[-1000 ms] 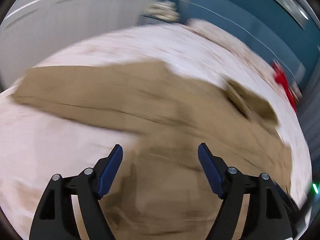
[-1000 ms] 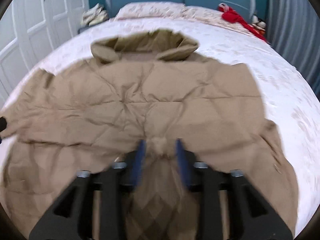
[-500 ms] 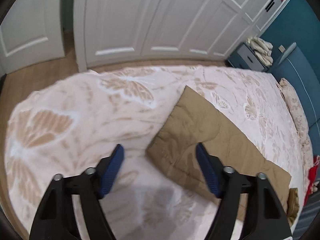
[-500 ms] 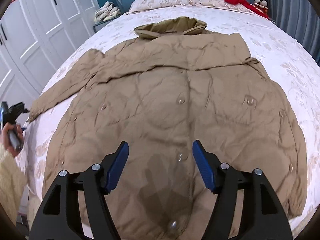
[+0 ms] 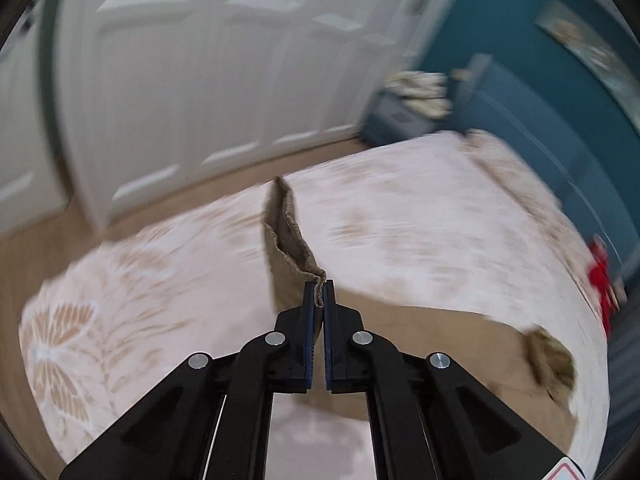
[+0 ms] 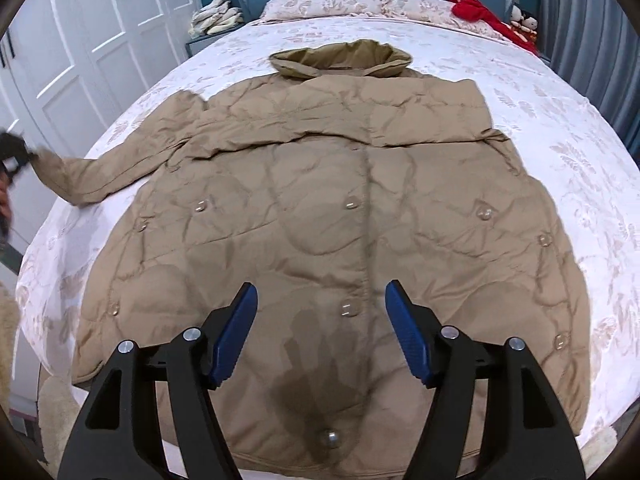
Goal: Fold large clothes
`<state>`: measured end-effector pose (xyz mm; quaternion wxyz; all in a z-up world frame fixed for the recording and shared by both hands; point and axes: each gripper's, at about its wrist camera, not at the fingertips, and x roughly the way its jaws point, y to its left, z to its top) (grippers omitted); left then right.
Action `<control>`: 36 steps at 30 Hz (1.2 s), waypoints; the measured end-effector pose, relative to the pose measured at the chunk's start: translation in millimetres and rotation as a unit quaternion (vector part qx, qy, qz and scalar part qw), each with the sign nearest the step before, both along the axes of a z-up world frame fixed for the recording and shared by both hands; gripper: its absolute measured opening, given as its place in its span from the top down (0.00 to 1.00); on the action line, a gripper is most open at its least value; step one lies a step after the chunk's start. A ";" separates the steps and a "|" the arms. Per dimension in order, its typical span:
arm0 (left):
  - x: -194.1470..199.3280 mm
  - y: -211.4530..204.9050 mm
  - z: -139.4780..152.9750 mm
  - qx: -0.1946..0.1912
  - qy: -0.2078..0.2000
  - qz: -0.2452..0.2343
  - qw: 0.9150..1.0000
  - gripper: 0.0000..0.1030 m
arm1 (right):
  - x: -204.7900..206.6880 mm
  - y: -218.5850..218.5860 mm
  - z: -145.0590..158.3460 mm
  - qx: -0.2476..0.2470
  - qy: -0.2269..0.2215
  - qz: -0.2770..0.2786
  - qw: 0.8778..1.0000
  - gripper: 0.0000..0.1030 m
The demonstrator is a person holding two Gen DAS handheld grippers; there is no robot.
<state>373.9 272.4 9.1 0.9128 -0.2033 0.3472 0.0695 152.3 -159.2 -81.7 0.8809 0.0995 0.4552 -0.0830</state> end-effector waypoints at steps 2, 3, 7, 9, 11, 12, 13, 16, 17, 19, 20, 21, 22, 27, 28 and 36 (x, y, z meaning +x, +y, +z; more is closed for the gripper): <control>-5.5 -45.5 27.7 0.014 -0.026 -0.052 0.998 0.99 | -1.7 -10.0 3.0 -0.002 -0.002 -0.008 1.000 0.38; -9.1 -71.1 39.1 0.020 -0.036 -0.081 0.996 0.99 | -3.7 -16.6 5.5 -0.005 -0.003 -0.013 1.000 0.38; -25.8 -186.9 61.8 0.006 -0.051 -0.204 0.978 0.99 | -16.6 -42.5 12.8 0.005 -0.009 -0.033 0.999 0.36; -31.3 -238.3 57.3 -0.005 -0.044 -0.246 0.968 0.99 | -26.6 -55.8 14.5 0.010 -0.010 -0.044 0.999 0.36; -36.7 -288.8 46.3 -0.012 -0.027 -0.279 0.960 0.99 | -34.7 -64.7 14.5 0.013 -0.009 -0.050 0.999 0.36; -40.6 -313.3 38.3 -0.015 -0.017 -0.292 0.956 0.98 | -40.8 -71.3 14.0 0.011 -0.010 -0.055 0.998 0.36; -42.8 -332.6 30.0 -0.011 -0.006 -0.305 0.952 0.98 | -44.3 -75.3 13.4 0.009 -0.009 -0.059 0.998 0.36; -53.5 -404.1 -15.2 -0.005 0.059 -0.342 0.938 0.93 | -55.3 -88.8 8.4 0.001 -0.001 -0.072 0.997 0.36; -56.5 -419.6 -29.4 -0.009 0.081 -0.347 0.934 0.83 | -58.2 -93.9 6.5 0.001 0.000 -0.076 0.997 0.36; -66.9 -437.1 -51.0 -0.030 0.107 -0.346 0.932 0.55 | -62.1 -101.5 3.8 0.000 0.000 -0.082 0.997 0.36; -70.1 -436.0 -55.2 -0.041 0.107 -0.340 0.934 0.46 | -62.9 -105.1 2.6 -0.001 -0.001 -0.085 0.996 0.36; -75.4 -432.9 -57.8 -0.057 0.103 -0.331 0.936 0.44 | -63.6 -109.5 1.2 -0.001 -0.001 -0.086 0.996 0.35; -79.9 -428.7 -57.3 -0.070 0.098 -0.328 0.937 0.40 | -63.6 -112.8 0.0 -0.002 -0.002 -0.087 0.996 0.35; -78.5 -357.1 -48.8 -0.149 0.065 -0.277 0.947 0.30 | -46.0 -126.5 -5.1 0.020 -0.009 -0.084 0.996 0.34; -69.2 -329.6 -49.2 -0.162 0.060 -0.249 0.953 0.30 | -39.4 -127.7 -5.0 0.028 -0.015 -0.082 0.996 0.34; -7.5 -188.3 -104.7 -0.243 0.102 -0.090 0.960 0.31 | 47.4 -135.2 -7.3 0.117 -0.048 -0.073 0.989 0.34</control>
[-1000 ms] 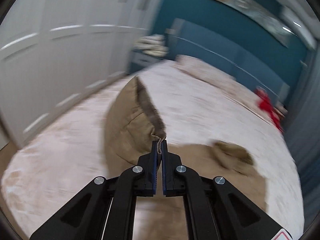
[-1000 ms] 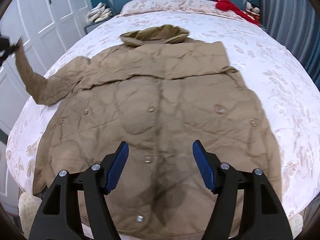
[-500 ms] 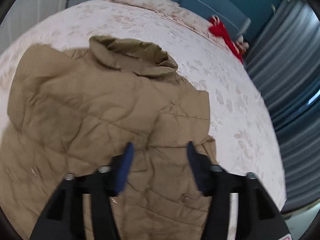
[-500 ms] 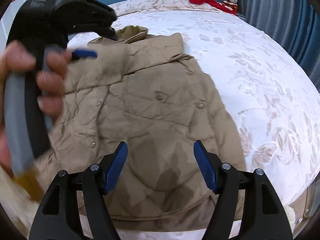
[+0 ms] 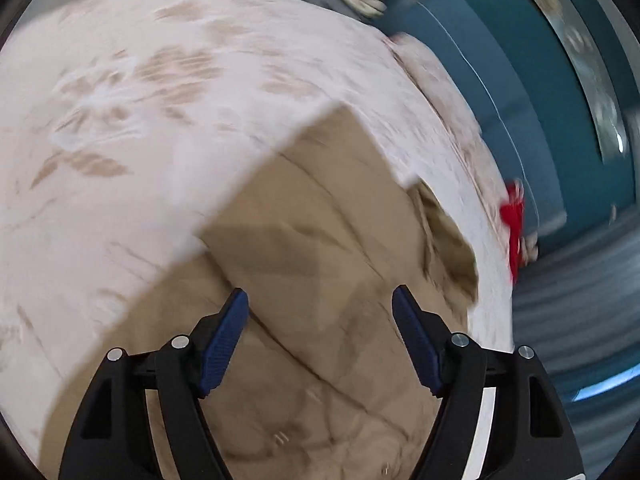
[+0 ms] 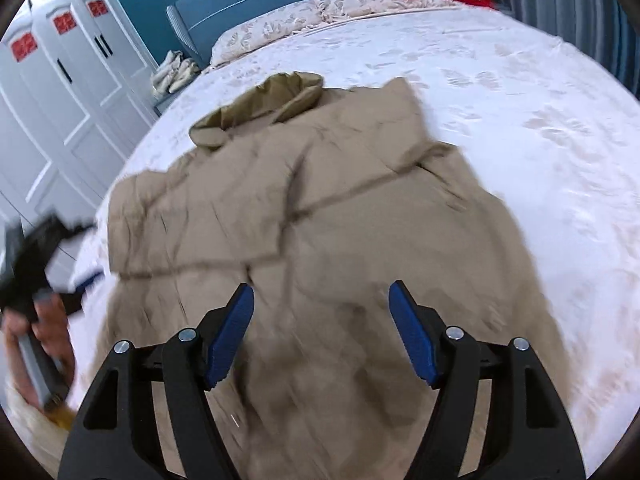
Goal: Fold large clothes
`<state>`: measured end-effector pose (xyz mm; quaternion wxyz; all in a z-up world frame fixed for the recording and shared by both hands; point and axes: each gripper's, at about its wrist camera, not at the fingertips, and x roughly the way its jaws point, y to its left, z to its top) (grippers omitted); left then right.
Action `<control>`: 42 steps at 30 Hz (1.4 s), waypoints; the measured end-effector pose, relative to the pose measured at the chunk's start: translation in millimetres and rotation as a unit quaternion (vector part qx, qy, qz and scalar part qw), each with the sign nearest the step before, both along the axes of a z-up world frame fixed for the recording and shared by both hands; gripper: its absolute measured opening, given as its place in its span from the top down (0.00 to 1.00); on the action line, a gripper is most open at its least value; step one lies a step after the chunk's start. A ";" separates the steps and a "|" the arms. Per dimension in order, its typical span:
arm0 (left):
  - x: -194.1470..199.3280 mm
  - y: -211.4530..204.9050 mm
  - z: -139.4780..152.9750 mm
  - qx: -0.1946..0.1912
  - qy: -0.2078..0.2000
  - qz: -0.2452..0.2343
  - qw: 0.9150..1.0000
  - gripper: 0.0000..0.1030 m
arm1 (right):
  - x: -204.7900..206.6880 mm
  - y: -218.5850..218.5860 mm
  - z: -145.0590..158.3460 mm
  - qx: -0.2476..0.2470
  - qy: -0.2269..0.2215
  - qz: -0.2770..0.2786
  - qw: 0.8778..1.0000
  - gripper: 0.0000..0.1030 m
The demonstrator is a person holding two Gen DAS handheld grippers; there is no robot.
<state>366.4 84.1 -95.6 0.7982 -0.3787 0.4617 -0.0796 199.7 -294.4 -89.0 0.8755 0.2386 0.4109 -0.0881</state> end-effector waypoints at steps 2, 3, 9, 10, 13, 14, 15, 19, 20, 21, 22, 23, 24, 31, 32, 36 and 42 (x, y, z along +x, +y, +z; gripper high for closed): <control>6.2 15.1 -10.8 -0.029 0.009 0.018 0.999 0.31 | 20.9 0.0 -4.5 0.019 -0.003 0.001 1.000 0.34; 8.8 18.3 -15.4 -0.046 0.012 0.022 0.999 0.31 | 28.3 0.1 -6.4 0.025 -0.003 0.002 1.000 0.34; 17.0 29.3 -47.6 -0.132 0.042 0.045 0.989 0.31 | 67.9 5.1 -35.4 0.073 0.011 -0.005 0.997 0.42; 17.8 31.1 -50.9 -0.128 0.044 0.047 0.990 0.31 | 71.0 5.5 -37.9 0.077 0.012 -0.005 0.997 0.47; 22.3 35.4 -57.2 -0.112 0.045 0.055 0.991 0.32 | 83.5 8.9 -40.0 0.089 0.015 0.011 0.996 0.98; 24.7 36.4 -56.8 -0.109 0.044 0.057 0.991 0.33 | 86.7 8.4 -33.7 0.091 0.008 0.018 0.996 0.98; 25.6 36.5 -55.3 -0.106 0.043 0.058 0.992 0.35 | 87.1 7.4 -26.0 0.090 -0.003 0.024 0.996 0.99; 36.9 24.2 -44.8 -0.048 0.038 0.037 0.997 0.46 | 84.7 -5.1 43.2 0.007 -0.069 0.033 0.997 0.99; 40.4 14.6 -38.7 -0.014 0.033 0.024 0.999 0.57 | 84.9 -9.5 56.1 -0.026 -0.075 0.029 0.996 0.99; 43.2 6.3 -35.0 0.009 0.028 0.010 1.000 0.62 | 86.3 -14.1 64.6 -0.066 -0.074 0.021 0.995 0.99; 44.9 -1.1 -32.6 0.027 0.025 -0.002 0.999 0.63 | 86.4 -18.1 66.7 -0.096 -0.070 0.014 0.993 0.99; 46.0 -12.9 -28.7 0.054 0.021 -0.016 0.998 0.67 | 88.1 -22.2 65.4 -0.119 -0.063 0.008 0.991 0.99; 47.2 -24.3 -25.1 0.082 0.017 -0.025 0.996 0.69 | 91.9 -27.9 58.3 -0.140 -0.048 0.003 0.989 0.99; 51.2 -74.4 -30.6 0.267 0.005 -0.044 0.963 0.72 | 109.0 -44.2 -18.7 -0.145 0.035 -0.002 0.989 0.99; 52.7 -75.2 -34.4 0.273 0.005 -0.045 0.961 0.72 | 109.2 -46.3 -27.8 -0.139 0.040 -0.004 0.989 0.99; 53.1 -79.8 -46.2 0.305 -0.002 -0.047 0.951 0.71 | 109.6 -43.0 -47.2 -0.147 0.046 0.000 0.988 0.98; 42.2 -99.6 -50.9 0.374 -0.027 -0.046 0.926 0.70 | 111.4 -38.6 -60.6 -0.150 0.046 0.001 0.988 0.98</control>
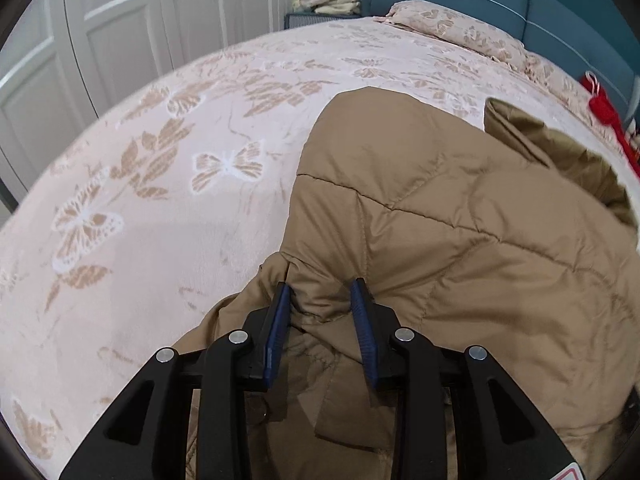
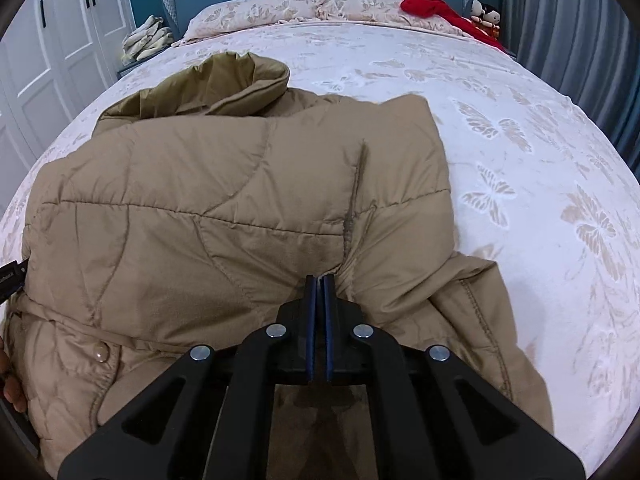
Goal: Fold large clothes
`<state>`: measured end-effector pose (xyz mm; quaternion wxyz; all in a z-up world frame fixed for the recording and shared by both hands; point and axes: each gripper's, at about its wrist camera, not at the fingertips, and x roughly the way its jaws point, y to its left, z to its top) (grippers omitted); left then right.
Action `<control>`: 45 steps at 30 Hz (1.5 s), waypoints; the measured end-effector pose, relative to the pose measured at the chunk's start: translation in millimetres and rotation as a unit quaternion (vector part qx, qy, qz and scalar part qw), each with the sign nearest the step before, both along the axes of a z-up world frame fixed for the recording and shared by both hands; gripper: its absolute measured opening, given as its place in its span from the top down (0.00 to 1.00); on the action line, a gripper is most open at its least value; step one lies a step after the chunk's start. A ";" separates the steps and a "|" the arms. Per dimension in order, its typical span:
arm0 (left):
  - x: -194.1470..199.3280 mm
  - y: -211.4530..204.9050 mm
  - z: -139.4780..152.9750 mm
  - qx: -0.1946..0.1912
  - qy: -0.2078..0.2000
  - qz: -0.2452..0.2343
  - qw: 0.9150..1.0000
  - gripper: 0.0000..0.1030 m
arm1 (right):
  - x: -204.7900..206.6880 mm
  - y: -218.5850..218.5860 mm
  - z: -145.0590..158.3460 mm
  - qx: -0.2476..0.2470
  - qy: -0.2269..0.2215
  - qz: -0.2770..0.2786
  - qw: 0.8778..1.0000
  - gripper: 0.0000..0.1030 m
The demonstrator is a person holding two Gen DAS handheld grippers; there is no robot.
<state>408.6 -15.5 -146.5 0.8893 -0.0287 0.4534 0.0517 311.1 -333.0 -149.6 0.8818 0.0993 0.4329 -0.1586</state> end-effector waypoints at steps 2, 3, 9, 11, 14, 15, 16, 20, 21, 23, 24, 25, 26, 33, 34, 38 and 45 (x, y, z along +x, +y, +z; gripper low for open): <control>-0.9 -3.2 -0.8 0.012 -0.004 0.000 1.000 0.70 | 1.2 2.7 -3.4 -0.010 0.001 0.001 1.000 0.97; -1.3 -3.8 -1.0 0.016 -0.006 0.000 1.000 0.70 | 2.5 3.2 -4.1 -0.013 0.001 0.002 1.000 0.97; -3.0 -7.4 0.1 0.035 -0.011 -0.002 0.999 0.70 | -0.5 -0.7 -3.2 0.002 -0.006 0.005 1.000 0.96; -6.7 -4.8 6.1 0.033 -0.005 -0.006 0.999 0.70 | -6.1 -0.1 3.7 0.006 0.003 0.006 1.000 0.94; -18.5 3.0 23.7 0.011 0.012 -0.020 1.000 0.70 | -24.7 4.7 24.0 0.002 0.014 -0.007 1.000 0.81; -21.6 6.2 31.8 -0.003 0.017 -0.025 1.000 0.70 | -32.3 8.1 35.0 -0.001 0.006 -0.007 1.000 0.81; -23.2 7.4 38.3 -0.012 0.016 -0.027 0.999 0.70 | -36.3 12.1 43.7 -0.008 0.001 -0.006 1.000 0.81; -22.0 -12.7 79.9 -0.008 -0.022 -0.052 0.998 0.70 | -31.1 36.7 82.2 -0.023 -0.035 0.022 0.999 0.81; -19.9 -21.9 86.5 -0.005 -0.030 -0.060 0.998 0.70 | -23.0 44.0 89.8 -0.016 -0.045 0.031 0.998 0.81; -13.1 -43.8 93.7 0.006 -0.041 -0.078 0.996 0.64 | -9.3 53.2 95.0 -0.009 -0.051 0.041 0.998 0.81; -9.8 -53.0 93.0 0.010 -0.042 -0.084 0.996 0.62 | 0.5 59.6 94.3 -0.009 -0.051 0.046 0.998 0.81; -5.7 -61.0 90.2 0.014 -0.042 -0.089 0.995 0.62 | 6.8 61.7 92.8 -0.008 -0.051 0.048 0.998 0.81; -0.1 -68.8 83.0 0.019 -0.033 -0.091 0.995 0.62 | 12.2 63.6 89.4 -0.006 -0.049 0.049 0.998 0.81; 8.8 -83.0 28.1 0.038 -0.005 -0.092 0.995 0.60 | 35.8 59.4 34.2 0.022 -0.007 0.034 0.999 0.81; 6.4 -82.9 25.7 0.044 -0.012 -0.093 0.995 0.60 | 34.4 58.9 28.9 0.027 -0.006 0.034 0.999 0.81; -2.7 -85.4 12.8 0.062 -0.028 -0.097 0.993 0.59 | 27.8 66.2 17.6 0.009 -0.008 0.041 0.999 0.82; -12.2 -87.3 1.0 0.072 -0.045 -0.098 0.992 0.59 | 23.0 77.5 2.1 -0.021 -0.016 0.051 0.998 0.82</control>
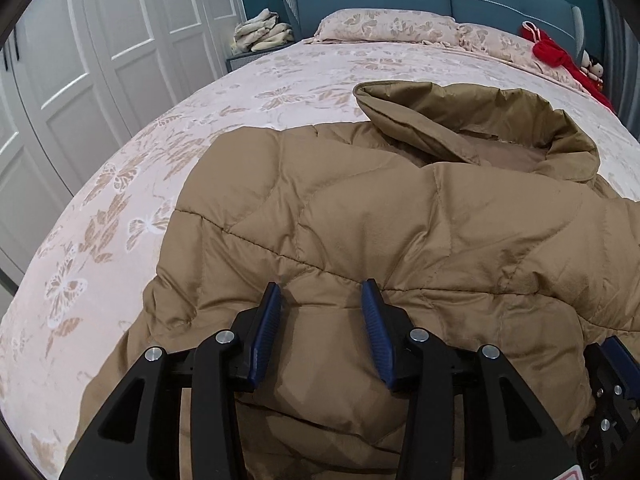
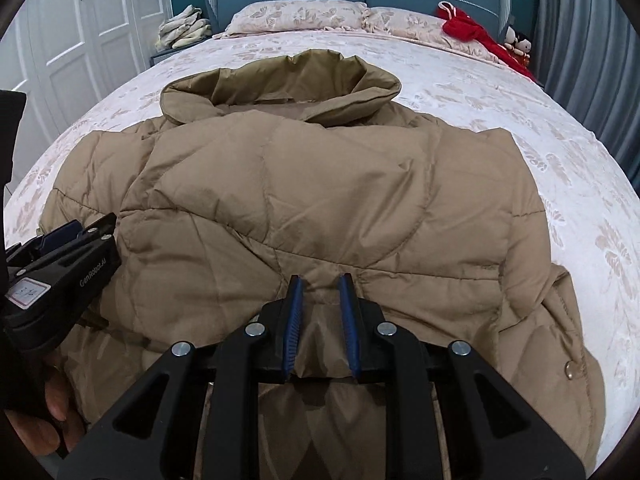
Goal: Fold large clothes
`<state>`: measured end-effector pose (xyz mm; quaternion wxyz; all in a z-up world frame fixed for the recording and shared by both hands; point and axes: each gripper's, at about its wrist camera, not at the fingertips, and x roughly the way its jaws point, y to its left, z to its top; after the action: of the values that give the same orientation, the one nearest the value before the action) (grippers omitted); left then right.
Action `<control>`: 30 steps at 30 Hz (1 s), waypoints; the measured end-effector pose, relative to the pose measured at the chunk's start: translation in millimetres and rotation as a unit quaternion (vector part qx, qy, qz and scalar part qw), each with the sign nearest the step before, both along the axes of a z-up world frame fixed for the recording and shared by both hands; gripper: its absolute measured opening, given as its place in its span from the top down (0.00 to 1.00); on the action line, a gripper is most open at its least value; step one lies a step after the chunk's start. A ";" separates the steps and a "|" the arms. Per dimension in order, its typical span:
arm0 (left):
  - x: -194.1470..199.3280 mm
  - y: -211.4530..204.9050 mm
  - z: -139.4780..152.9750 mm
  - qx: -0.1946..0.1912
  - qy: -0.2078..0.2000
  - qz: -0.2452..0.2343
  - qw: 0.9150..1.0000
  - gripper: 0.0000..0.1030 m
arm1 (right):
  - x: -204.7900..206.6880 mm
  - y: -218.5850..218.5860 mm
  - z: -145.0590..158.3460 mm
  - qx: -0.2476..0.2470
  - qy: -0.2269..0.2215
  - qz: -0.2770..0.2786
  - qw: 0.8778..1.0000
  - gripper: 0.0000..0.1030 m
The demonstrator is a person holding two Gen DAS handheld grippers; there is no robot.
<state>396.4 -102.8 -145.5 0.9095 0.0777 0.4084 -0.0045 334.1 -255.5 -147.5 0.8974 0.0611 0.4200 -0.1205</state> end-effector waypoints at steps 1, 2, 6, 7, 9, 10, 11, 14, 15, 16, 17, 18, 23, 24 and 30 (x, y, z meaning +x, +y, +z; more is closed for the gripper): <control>-0.8 -0.9 -0.8 0.002 -0.003 0.000 1.000 0.59 | 0.1 0.4 -1.6 0.000 -0.002 0.000 1.000 0.82; -2.2 -2.6 -2.3 0.007 -0.007 0.000 1.000 0.59 | 0.1 -0.3 -2.5 0.001 -0.004 -0.001 1.000 0.82; -4.4 -5.8 -6.7 0.018 -0.018 0.001 1.000 0.59 | -1.2 0.8 -5.9 -0.007 -0.014 -0.001 1.000 0.82; -4.5 -5.7 -7.3 0.018 -0.019 0.001 1.000 0.59 | -1.6 0.8 -6.4 -0.008 -0.016 -0.001 1.000 0.82; -5.6 -6.0 -8.6 0.019 -0.024 0.001 1.000 0.59 | -1.7 -0.7 -7.8 -0.005 -0.021 -0.001 1.000 0.82; -5.8 -6.9 -9.1 0.022 -0.024 0.001 0.999 0.59 | -2.0 -0.8 -8.3 -0.003 -0.022 -0.001 1.000 0.82; -6.5 -8.0 -9.8 0.024 -0.025 0.001 0.999 0.60 | -2.3 -1.2 -8.8 -0.002 -0.024 -0.001 1.000 0.82; -6.5 -8.8 -11.4 0.029 -0.028 0.002 0.999 0.60 | -2.4 -2.2 -9.5 0.000 -0.028 -0.001 1.000 0.82; -7.0 -9.8 -11.4 0.031 -0.029 0.002 0.999 0.60 | -2.6 -2.2 -9.6 -0.001 -0.029 -0.001 1.000 0.82; -7.3 -10.2 -11.8 0.032 -0.030 0.003 0.999 0.60 | -2.8 -2.1 -9.9 -0.001 -0.030 -0.001 1.000 0.82; -7.7 -10.5 -12.1 0.033 -0.031 0.003 0.999 0.60 | -2.8 -1.9 -10.1 -0.002 -0.030 -0.001 1.000 0.82; -8.1 -10.9 -12.3 0.035 -0.033 0.003 0.999 0.60 | -2.7 -1.9 -10.1 -0.003 -0.031 -0.002 1.000 0.82; -10.0 -13.4 -13.6 0.042 -0.039 0.007 0.998 0.60 | -3.0 -0.3 -11.2 -0.003 -0.033 -0.002 0.999 0.82; -10.2 -13.7 -13.9 0.043 -0.040 0.007 0.998 0.60 | -3.1 -0.1 -11.5 -0.003 -0.033 -0.002 0.999 0.82; -11.4 -15.3 -14.7 0.047 -0.041 0.008 0.998 0.60 | -3.3 -0.9 -10.8 0.000 -0.035 -0.003 0.999 0.82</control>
<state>385.0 -118.1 -160.2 0.9210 0.1167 0.3707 0.0252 330.8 -256.4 -158.3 0.9113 0.0663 0.3879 -0.1209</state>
